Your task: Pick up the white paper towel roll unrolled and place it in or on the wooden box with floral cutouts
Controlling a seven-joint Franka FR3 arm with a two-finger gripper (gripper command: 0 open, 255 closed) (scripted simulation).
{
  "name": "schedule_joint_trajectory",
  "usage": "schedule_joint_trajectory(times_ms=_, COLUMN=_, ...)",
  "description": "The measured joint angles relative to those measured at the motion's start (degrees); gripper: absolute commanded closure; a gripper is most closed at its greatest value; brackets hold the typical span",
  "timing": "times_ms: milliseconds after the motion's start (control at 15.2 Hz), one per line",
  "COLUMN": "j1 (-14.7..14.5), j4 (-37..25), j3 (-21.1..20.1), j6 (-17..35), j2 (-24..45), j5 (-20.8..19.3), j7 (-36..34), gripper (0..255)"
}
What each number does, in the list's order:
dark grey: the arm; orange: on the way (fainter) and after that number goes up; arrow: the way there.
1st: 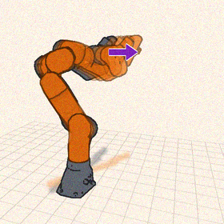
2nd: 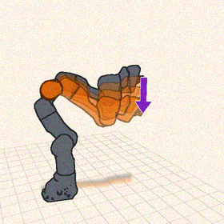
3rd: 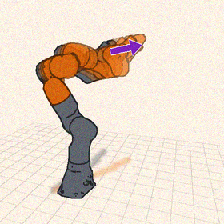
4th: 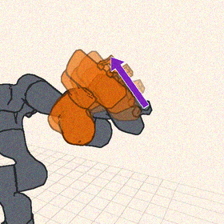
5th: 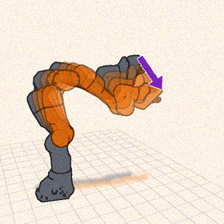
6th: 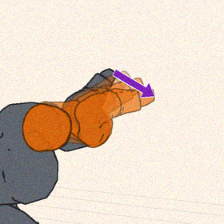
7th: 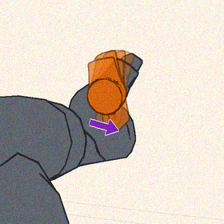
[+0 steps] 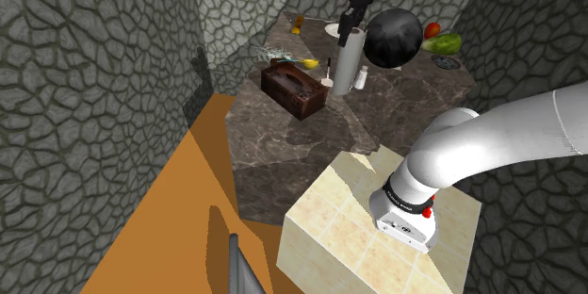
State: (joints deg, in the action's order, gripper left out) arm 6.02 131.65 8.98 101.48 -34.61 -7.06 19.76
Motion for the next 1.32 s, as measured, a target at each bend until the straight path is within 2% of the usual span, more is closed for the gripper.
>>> schedule_joint_trajectory(times_ms=462, j1=-1.3, j4=-15.5, j3=0.2, j6=-2.5, j2=13.1, j5=1.8, j7=0.2, gripper=255)
schedule_joint_trajectory(times_ms=858, j1=-2.0, j4=-33.4, j3=0.8, j6=-6.7, j2=26.8, j5=3.9, j7=1.2, gripper=255)
schedule_joint_trajectory(times_ms=1056, j1=-1.7, j4=-44.7, j3=1.4, j6=-10.0, j2=34.9, j5=5.3, j7=2.1, gripper=255)
schedule_joint_trajectory(times_ms=1188, j1=-1.7, j4=-47.0, j3=1.4, j6=-10.3, j2=37.0, j5=5.7, j7=2.1, gripper=255)
schedule_joint_trajectory(times_ms=1320, j1=-1.8, j4=-46.1, j3=1.3, j6=-9.3, j2=37.1, j5=5.7, j7=2.0, gripper=255)
